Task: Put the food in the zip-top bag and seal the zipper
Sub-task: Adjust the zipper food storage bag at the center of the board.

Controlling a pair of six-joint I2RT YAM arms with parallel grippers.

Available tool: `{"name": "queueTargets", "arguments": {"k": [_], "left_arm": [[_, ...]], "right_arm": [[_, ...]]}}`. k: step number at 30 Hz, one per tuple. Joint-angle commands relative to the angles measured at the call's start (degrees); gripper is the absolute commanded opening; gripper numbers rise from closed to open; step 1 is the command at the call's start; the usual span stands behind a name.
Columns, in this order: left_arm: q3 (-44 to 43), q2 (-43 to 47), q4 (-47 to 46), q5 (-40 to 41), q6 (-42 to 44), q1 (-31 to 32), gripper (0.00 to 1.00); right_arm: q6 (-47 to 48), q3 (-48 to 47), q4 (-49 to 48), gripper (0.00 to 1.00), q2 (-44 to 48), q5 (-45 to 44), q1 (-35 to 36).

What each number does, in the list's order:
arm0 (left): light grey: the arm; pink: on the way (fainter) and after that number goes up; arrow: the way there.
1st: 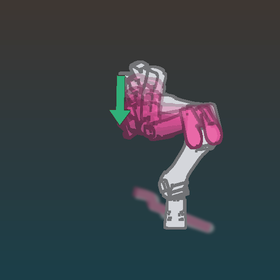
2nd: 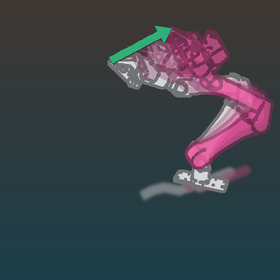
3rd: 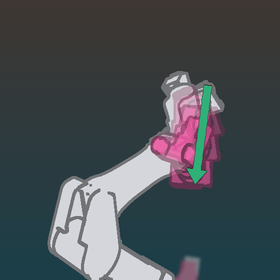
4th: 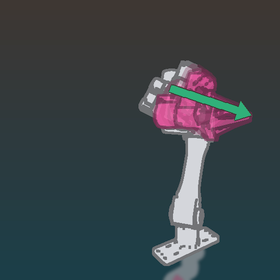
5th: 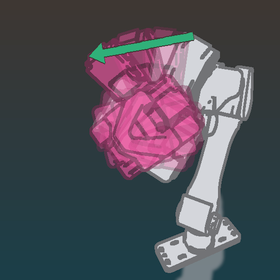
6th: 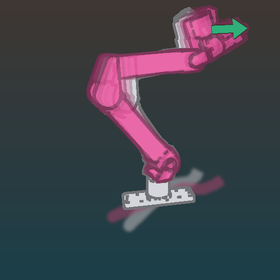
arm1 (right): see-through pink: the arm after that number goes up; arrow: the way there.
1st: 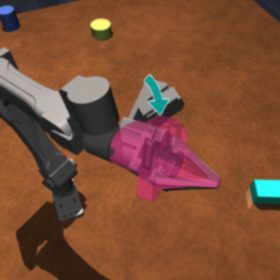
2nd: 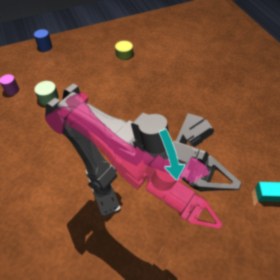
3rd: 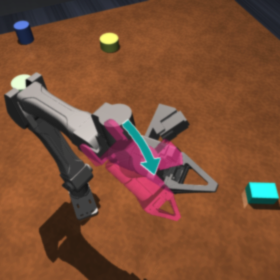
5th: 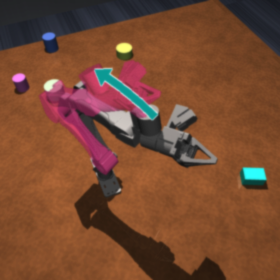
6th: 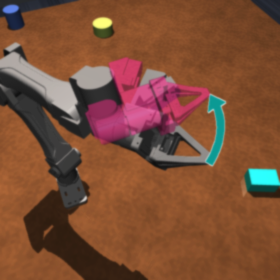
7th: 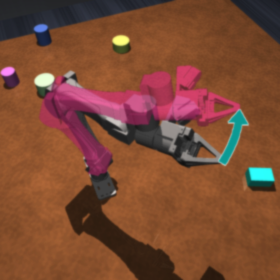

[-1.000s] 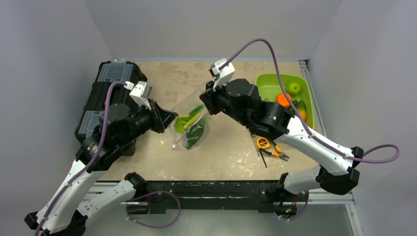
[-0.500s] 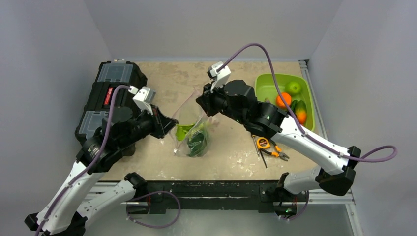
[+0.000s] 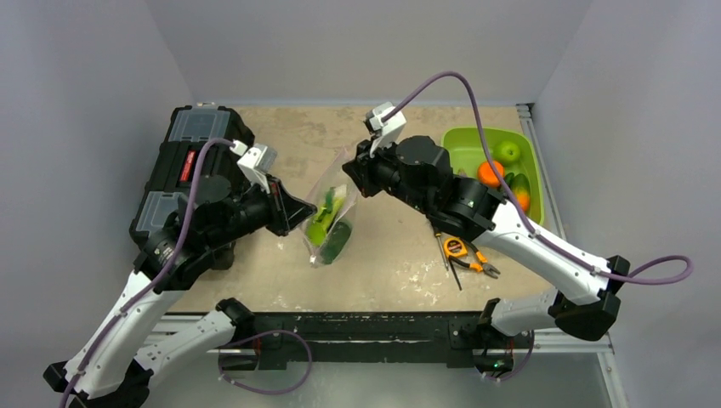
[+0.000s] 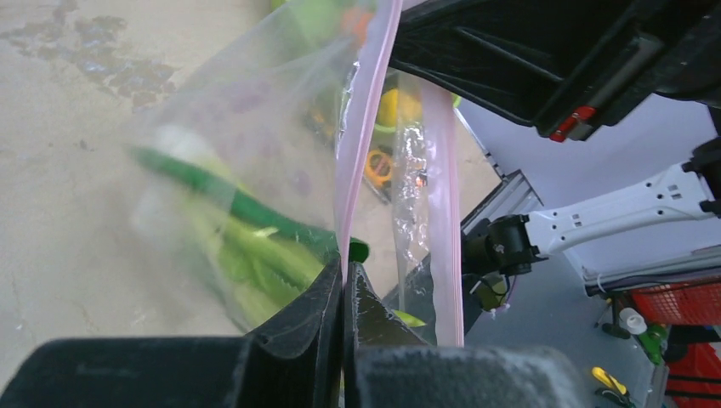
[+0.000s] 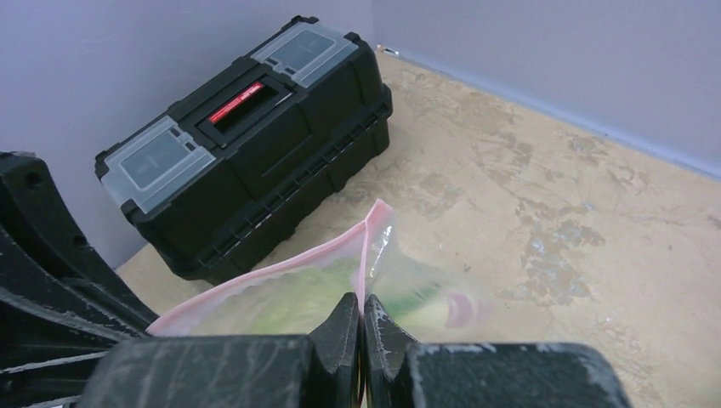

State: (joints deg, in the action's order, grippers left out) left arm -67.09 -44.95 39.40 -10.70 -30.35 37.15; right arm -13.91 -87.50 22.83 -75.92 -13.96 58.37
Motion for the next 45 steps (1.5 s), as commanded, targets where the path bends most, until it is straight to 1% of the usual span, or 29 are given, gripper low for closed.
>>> {"name": "queueTargets", "arguments": {"k": [1, 3, 4, 5, 6, 8, 10, 12, 15, 18, 20, 23, 26, 28, 30, 32, 34, 39, 44, 45], "left_arm": [[2.4, 2.1, -5.6, -5.5, -1.1, -0.1, 0.00], [9.3, 4.0, -6.1, -3.0, -2.0, -0.1, 0.00], [12.0, 4.5, -4.8, 0.2, -2.6, -0.1, 0.00], [14.7, 4.2, -1.4, 3.6, -3.6, -0.2, 0.00], [16.4, 3.1, 1.1, 5.5, -4.0, -0.2, 0.00], [16.9, 0.7, 4.5, 4.8, -3.9, -0.6, 0.00], [15.2, 0.2, 4.9, 2.5, -2.7, -0.6, 0.00], [11.3, 0.8, 4.4, 2.7, -1.1, -0.6, 0.00], [1.6, 0.2, 4.9, 3.5, 2.3, -0.8, 0.00], [-8.0, -2.2, 6.4, 1.9, 3.8, -0.7, 0.00], [-9.9, -2.9, 6.4, 0.5, 3.4, -0.8, 0.00], [-7.4, -2.2, 5.8, -0.9, 2.2, -0.8, 0.00], [0.2, 0.7, 5.2, -0.4, 0.4, -0.7, 0.00], [5.4, 2.7, 5.3, 0.6, -1.1, -0.7, 0.00], [8.7, 4.2, 5.6, 1.3, -2.6, -0.8, 0.00], [10.2, 4.7, 5.0, 0.8, -3.3, -0.7, 0.00], [8.8, 4.2, 5.1, 0.9, -2.9, -0.7, 0.00], [-1.3, 0.8, 6.4, 1.3, 0.2, -0.8, 0.00], [-2.1, -1.3, 5.5, -2.6, 0.6, -0.8, 0.00], [-1.9, -1.6, 6.2, -3.0, 0.6, -0.8, 0.02]], "right_arm": [[2.0, -1.5, -6.7, 0.00, 4.4, -1.6, -0.2], [0.6, 3.9, -10.1, 0.00, 5.1, 1.0, -0.2], [-1.7, 7.0, -11.3, 0.00, 5.1, 3.7, -0.2], [-3.2, 10.2, -13.8, 0.00, 4.8, 5.6, -0.2], [-4.1, 13.0, -15.0, 0.00, 4.1, 6.9, -0.2], [-5.3, 13.7, -13.5, 0.00, 1.5, 7.6, -0.3], [-4.8, 11.5, -12.0, 0.00, 0.1, 7.3, -0.2], [-3.2, 8.9, -12.5, 0.00, 0.6, 6.3, -0.3], [0.4, 1.8, -10.0, 0.00, -0.5, 4.5, -0.3], [3.3, -3.0, -9.0, 0.00, -1.4, 3.0, -0.3], [4.2, -5.2, -8.1, 0.00, -1.7, 2.3, -0.3], [4.0, -4.2, -8.2, 0.00, -0.7, 2.9, -0.3], [2.0, 1.1, -10.1, 0.00, 1.7, 2.9, -0.3], [-0.5, 4.7, -11.5, 0.00, 3.1, 4.4, -0.3], [-1.3, 7.0, -12.0, 0.00, 3.4, 4.2, -0.3], [-1.1, 7.3, -11.9, 0.00, 2.9, 4.0, -0.3], [-0.4, 5.8, -11.2, 0.00, 2.1, 4.2, -0.3], [1.8, 1.2, -10.1, 0.00, 0.9, 4.0, -0.3], [1.3, 1.1, -10.5, 0.00, 0.8, 4.0, -0.3], [1.0, 1.4, -10.9, 0.00, 0.9, 4.4, -0.2]]}}
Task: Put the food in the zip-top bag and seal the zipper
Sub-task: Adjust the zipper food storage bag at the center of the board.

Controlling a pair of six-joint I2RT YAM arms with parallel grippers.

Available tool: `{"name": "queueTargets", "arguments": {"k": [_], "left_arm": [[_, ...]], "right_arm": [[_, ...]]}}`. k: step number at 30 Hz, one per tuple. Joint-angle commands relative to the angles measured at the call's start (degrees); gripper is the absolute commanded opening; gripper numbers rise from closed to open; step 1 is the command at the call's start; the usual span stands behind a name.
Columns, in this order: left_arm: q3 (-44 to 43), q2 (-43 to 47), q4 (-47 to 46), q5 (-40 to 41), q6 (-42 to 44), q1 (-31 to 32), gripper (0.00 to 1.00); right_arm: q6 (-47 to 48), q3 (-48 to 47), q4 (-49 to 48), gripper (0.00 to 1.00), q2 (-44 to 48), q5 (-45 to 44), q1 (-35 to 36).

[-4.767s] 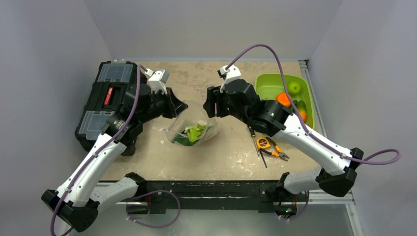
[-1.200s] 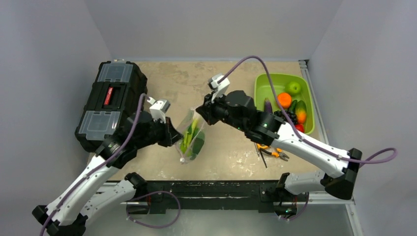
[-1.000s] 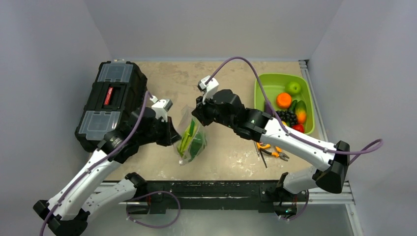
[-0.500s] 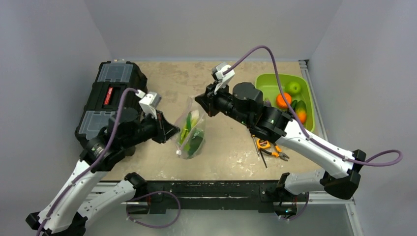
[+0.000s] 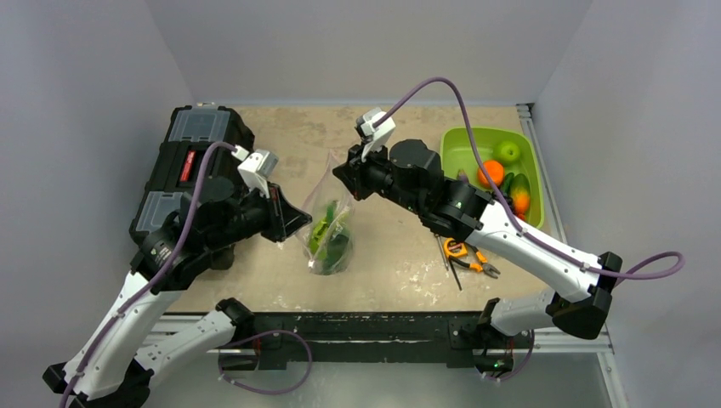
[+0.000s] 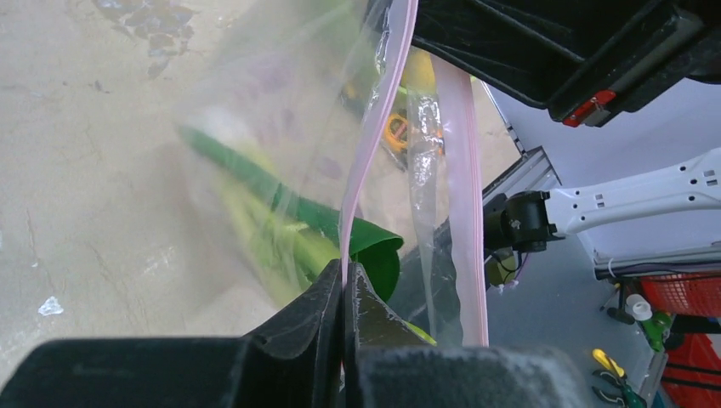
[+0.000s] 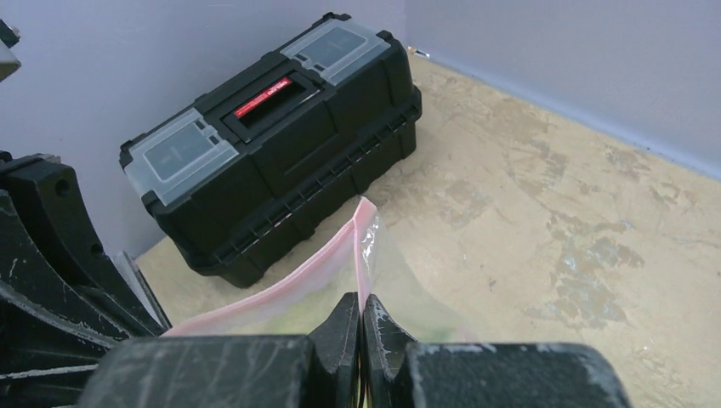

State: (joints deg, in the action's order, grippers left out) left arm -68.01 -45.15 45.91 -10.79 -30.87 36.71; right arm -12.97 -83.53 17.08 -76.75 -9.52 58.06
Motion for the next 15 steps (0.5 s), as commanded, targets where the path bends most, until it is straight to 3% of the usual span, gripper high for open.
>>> {"name": "queueTargets", "arguments": {"k": [1, 4, 9, 15], "left_arm": [[-0.7, -1.6, 0.3, -3.3, 1.3, -0.3, 0.06], [0.3, -0.6, 1.7, -3.4, 1.3, -0.3, 0.21], [3.0, 2.7, 0.8, -3.5, 0.6, -0.3, 0.55], [3.8, 1.5, 2.4, -6.0, 0.0, -0.2, 0.75]], "right_arm": [[-0.2, -2.3, -5.6, 0.00, 1.8, 0.2, 0.0], [-0.6, -2.2, -6.2, 0.00, 1.7, 0.9, 0.0], [-0.2, -2.9, -6.0, 0.00, 1.0, 1.4, 0.0], [-0.3, -3.1, -6.2, 0.00, 1.0, 1.6, 0.1]]}}
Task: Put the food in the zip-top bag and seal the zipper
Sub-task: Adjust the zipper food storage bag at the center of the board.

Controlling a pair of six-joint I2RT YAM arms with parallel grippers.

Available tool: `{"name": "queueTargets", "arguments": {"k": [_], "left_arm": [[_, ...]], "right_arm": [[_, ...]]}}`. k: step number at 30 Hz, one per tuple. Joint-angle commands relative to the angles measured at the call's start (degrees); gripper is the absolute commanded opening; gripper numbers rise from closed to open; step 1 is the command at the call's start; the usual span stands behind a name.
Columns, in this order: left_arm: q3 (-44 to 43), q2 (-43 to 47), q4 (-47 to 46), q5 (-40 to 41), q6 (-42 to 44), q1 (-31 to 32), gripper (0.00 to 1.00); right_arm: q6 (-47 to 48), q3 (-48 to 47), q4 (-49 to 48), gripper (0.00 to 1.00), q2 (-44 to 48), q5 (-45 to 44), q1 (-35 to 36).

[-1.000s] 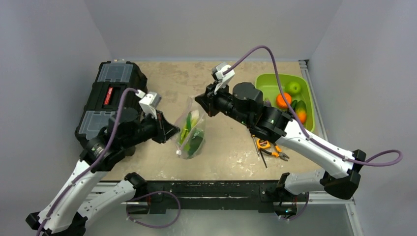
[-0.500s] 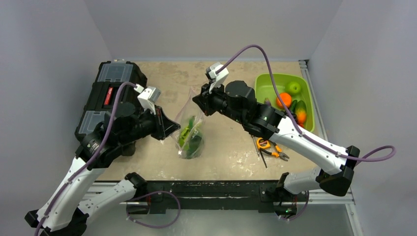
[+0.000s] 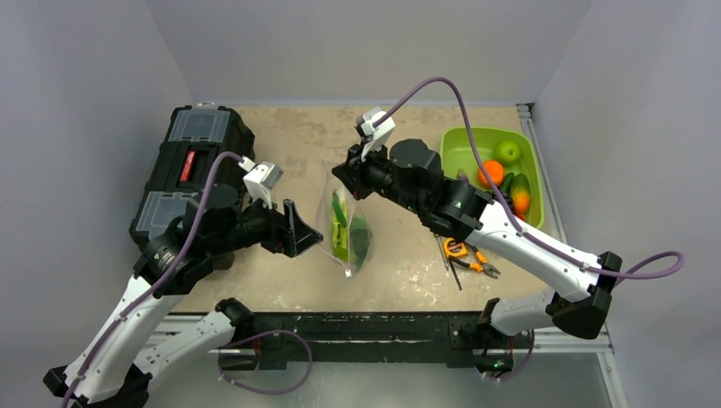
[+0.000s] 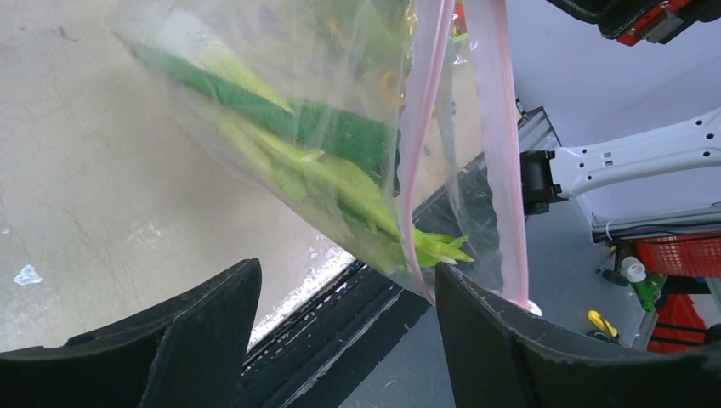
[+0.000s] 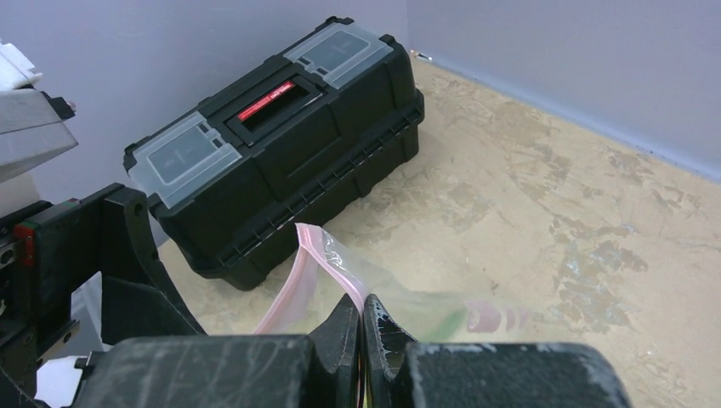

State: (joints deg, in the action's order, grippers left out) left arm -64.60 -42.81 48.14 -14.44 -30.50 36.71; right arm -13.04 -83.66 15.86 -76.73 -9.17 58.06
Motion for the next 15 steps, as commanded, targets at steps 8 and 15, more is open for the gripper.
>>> {"name": "queueTargets", "arguments": {"k": [8, 15], "left_arm": [[1.3, -0.3, -3.4, -4.0, -3.1, -0.2, 0.88], [2.0, -1.7, -4.7, -6.7, -4.6, 0.0, 0.89]], "right_arm": [[-0.4, -3.0, -4.7, 0.00, 0.6, 0.2, 0.0], [-0.1, -3.4, -4.2, 0.00, -0.2, -0.2, 0.0]]}}
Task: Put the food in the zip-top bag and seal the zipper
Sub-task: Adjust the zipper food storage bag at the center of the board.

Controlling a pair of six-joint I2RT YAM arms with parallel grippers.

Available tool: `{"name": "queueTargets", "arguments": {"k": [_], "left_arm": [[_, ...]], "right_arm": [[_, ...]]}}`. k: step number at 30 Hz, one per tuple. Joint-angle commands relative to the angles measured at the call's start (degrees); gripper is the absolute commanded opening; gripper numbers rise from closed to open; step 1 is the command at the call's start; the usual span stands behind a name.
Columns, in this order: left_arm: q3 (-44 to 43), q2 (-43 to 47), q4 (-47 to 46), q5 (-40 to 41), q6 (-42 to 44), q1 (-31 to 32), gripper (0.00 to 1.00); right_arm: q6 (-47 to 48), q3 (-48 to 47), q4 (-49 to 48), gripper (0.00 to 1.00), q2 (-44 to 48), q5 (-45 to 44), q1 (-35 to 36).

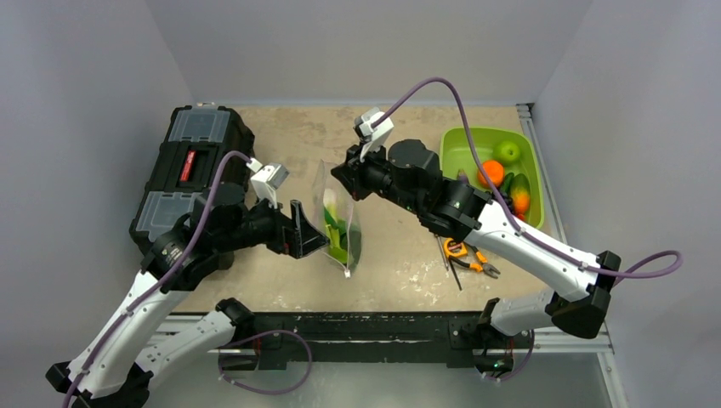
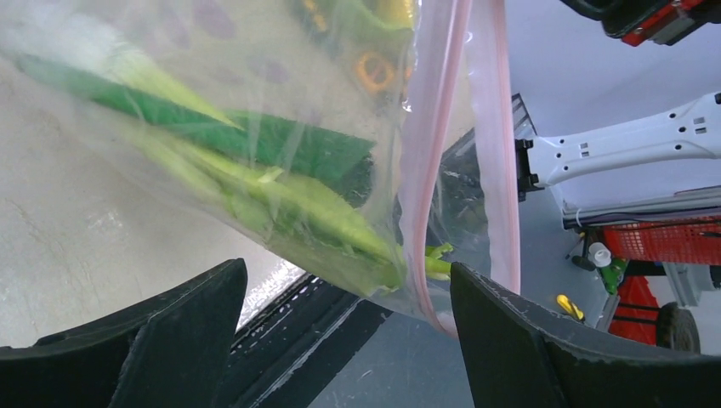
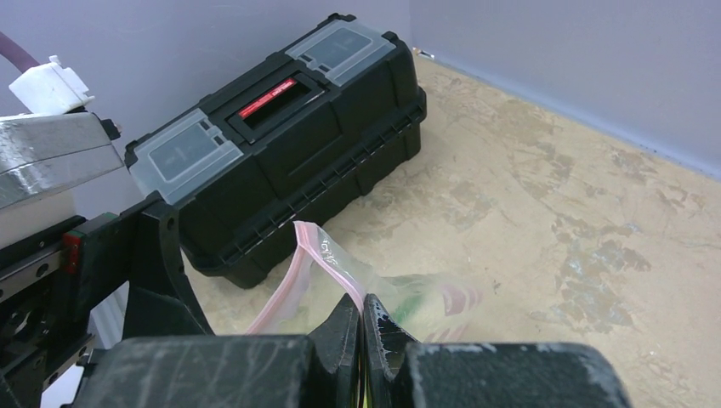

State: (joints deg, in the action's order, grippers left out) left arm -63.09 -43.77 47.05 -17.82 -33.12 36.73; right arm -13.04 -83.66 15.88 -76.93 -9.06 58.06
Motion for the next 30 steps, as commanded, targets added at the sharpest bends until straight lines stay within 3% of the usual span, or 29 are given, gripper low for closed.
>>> {"name": "queueTargets", "arguments": {"k": [1, 8, 15, 17, 18, 24, 30], "left_arm": [[1.2, -1.1, -3.7, -3.6, -2.3, 0.0, 0.89], [8.8, -1.9, -7.4, -1.5, -3.6, 0.8, 0.85], [10.2, -5.6, -11.7, -0.6, -4.7, 3.1, 0.85], [10.1, -5.0, -13.4, -1.1, -5.3, 3.3, 0.80], [10.0, -4.5, -13.8, -1.0, -5.4, 3.3, 0.75], [8.9, -1.6, -16.9, -2.2, -6.8, 3.3, 0.19], [8.9, 0.2, -18.7, -1.9, -10.7, 3.3, 0.04]], "right_arm": [[-0.1, -3.4, -4.4, 0.00, -0.1, -0.3, 0.0], [-0.4, -3.9, -5.1, 0.00, -0.4, 0.7, 0.1], [-0.5, -4.3, -4.9, 0.00, -1.8, 1.3, 1.0], [-0.5, -4.1, -4.8, 0.00, -2.1, 1.2, 1.3], [-0.4, -4.0, -4.8, 0.00, -2.2, 1.4, 1.5], [0.2, -4.1, -2.2, 0.00, -3.5, 3.6, 1.5], [0.3, -3.8, -0.8, 0.03, -2.9, 6.6, 1.5]]}}
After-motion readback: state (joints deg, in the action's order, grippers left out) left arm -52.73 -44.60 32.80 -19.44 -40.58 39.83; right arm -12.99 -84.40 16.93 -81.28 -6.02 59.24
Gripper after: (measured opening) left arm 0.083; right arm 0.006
